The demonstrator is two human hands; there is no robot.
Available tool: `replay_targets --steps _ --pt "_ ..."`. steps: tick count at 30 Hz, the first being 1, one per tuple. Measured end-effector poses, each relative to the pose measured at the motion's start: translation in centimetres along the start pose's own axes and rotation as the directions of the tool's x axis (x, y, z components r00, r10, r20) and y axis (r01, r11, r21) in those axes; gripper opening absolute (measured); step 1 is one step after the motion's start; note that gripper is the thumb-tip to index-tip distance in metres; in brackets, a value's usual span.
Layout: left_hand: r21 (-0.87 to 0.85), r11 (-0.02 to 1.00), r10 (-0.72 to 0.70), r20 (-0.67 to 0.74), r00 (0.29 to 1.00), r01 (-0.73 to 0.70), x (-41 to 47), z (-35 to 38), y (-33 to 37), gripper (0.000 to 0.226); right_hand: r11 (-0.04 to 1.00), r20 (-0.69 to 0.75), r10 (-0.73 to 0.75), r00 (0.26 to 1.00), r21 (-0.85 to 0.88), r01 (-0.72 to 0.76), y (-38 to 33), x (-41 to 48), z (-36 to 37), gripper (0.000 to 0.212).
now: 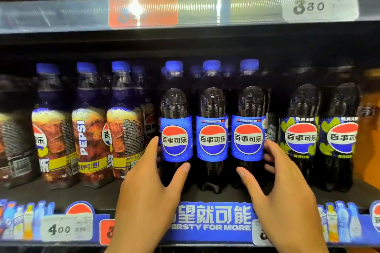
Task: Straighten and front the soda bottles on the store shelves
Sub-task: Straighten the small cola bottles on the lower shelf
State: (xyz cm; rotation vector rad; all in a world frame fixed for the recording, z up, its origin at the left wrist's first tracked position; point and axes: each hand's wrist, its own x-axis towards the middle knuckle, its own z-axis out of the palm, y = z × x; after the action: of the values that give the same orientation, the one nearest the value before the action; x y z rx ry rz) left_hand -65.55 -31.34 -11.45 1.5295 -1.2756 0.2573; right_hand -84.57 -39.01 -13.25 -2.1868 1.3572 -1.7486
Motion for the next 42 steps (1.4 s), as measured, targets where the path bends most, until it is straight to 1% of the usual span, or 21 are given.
replay_targets --steps 2,4,5,6,8,10,12,13,15,18,20,23,27,29,31,32,34,35,37,39,42 --pt "0.023 1.000 0.006 -0.116 0.993 -0.003 -0.7 -1.0 -0.6 0.059 0.997 -0.125 -0.082 0.989 -0.014 0.081 -0.4 -0.1 -0.3 0.062" --pt "0.090 0.995 0.053 -0.235 0.970 -0.033 -1.2 -2.8 -1.6 0.045 0.981 -0.264 -0.188 0.946 -0.001 0.194 -1.7 -0.7 -0.5 0.049" --pt "0.120 0.992 0.062 -0.274 0.960 -0.030 -1.2 -3.9 -2.3 0.040 0.968 -0.296 -0.223 0.929 0.046 0.247 -2.8 -1.2 -0.3 0.041" --pt "0.141 0.990 0.062 -0.297 0.953 -0.020 -1.1 -4.8 -2.9 0.038 0.951 -0.294 -0.245 0.924 0.110 0.288 -4.1 -1.7 -0.1 0.034" --pt "0.173 0.985 0.049 -0.317 0.947 0.007 -0.5 -6.8 -4.4 0.044 0.924 -0.192 -0.254 0.948 0.242 0.297 -7.0 -3.0 1.2 0.029" --pt "0.203 0.979 0.041 -0.327 0.944 0.028 0.4 -8.6 -5.7 0.053 0.928 -0.023 -0.225 0.974 0.299 0.222 -9.8 -4.0 2.9 0.035" --pt "0.219 0.974 0.022 -0.312 0.950 0.049 1.2 -9.7 -6.8 0.063 0.950 0.162 -0.178 0.971 0.285 0.127 -11.9 -4.5 4.8 0.052" --pt "0.220 0.974 0.006 -0.293 0.956 0.062 1.5 -10.2 -7.4 0.068 0.957 0.224 -0.163 0.961 0.272 0.099 -12.8 -4.6 5.9 0.062" --pt "0.221 0.973 -0.013 -0.247 0.969 0.070 2.1 -10.8 -8.3 0.075 0.972 0.277 -0.139 0.951 0.221 0.078 -14.5 -4.5 7.8 0.078" --pt "0.211 0.977 0.025 -0.184 0.983 0.014 2.5 -11.0 -9.2 0.076 0.988 0.244 -0.106 0.964 0.133 0.075 -16.5 -3.6 10.1 0.086" --pt "0.200 0.980 0.040 -0.126 0.991 -0.015 2.6 -10.9 -9.4 0.076 0.998 0.217 -0.053 0.975 0.056 0.042 -17.4 -2.8 11.3 0.085" --pt "0.259 0.965 0.060 -0.081 0.995 -0.037 2.7 -10.4 -9.6 0.082 0.999 0.185 0.016 0.983 -0.037 -0.010 -18.0 -2.0 12.7 0.076" --pt "0.326 0.945 0.043 -0.022 0.999 -0.033 3.2 -10.3 -9.1 0.094 0.995 0.152 0.037 0.988 -0.095 -0.023 -18.2 -1.8 13.4 0.079" --pt "0.349 0.936 0.042 0.002 0.999 -0.040 3.3 -10.3 -9.2 0.095 0.996 0.155 0.056 0.986 -0.070 -0.046 -17.9 -1.8 13.4 0.081" --pt "0.341 0.938 0.072 -0.007 0.997 -0.066 3.5 -10.6 -9.0 0.092 0.997 0.186 0.071 0.980 0.012 -0.074 -17.4 -1.6 13.3 0.080" --pt "0.318 0.943 0.114 -0.037 0.993 -0.096 3.7 -10.9 -8.8 0.086 0.995 0.208 0.072 0.975 0.057 -0.086 -17.1 -1.6 13.2 0.080" --pt "0.300 0.938 0.222 -0.140 0.965 -0.172 4.9 -11.7 -8.4 0.072 0.987 0.245 0.069 0.967 0.124 -0.102 -16.7 -1.8 12.9 0.082" --pt "0.318 0.925 0.277 -0.183 0.943 -0.210 5.9 -12.2 -8.1 0.067 0.987 0.252 0.062 0.966 0.130 -0.097 -16.7 -1.9 12.7 0.082" --pt "0.384 0.888 0.352 -0.214 0.911 -0.253 8.5 -13.2 -7.1 0.060 0.991 0.254 0.044 0.966 0.108 -0.073 -16.8 -2.2 12.6 0.078" --pt "0.452 0.863 0.338 -0.182 0.923 -0.227 11.0 -13.8 -5.9 0.061 0.996 0.258 0.027 0.966 0.075 -0.048 -17.0 -2.4 12.7 0.076" --pt "0.498 0.856 0.223 -0.112 0.968 -0.139 13.2 -13.3 -4.3 0.074 0.997 0.269 0.025 0.963 0.060 -0.043 -16.8 -2.4 13.0 0.083"
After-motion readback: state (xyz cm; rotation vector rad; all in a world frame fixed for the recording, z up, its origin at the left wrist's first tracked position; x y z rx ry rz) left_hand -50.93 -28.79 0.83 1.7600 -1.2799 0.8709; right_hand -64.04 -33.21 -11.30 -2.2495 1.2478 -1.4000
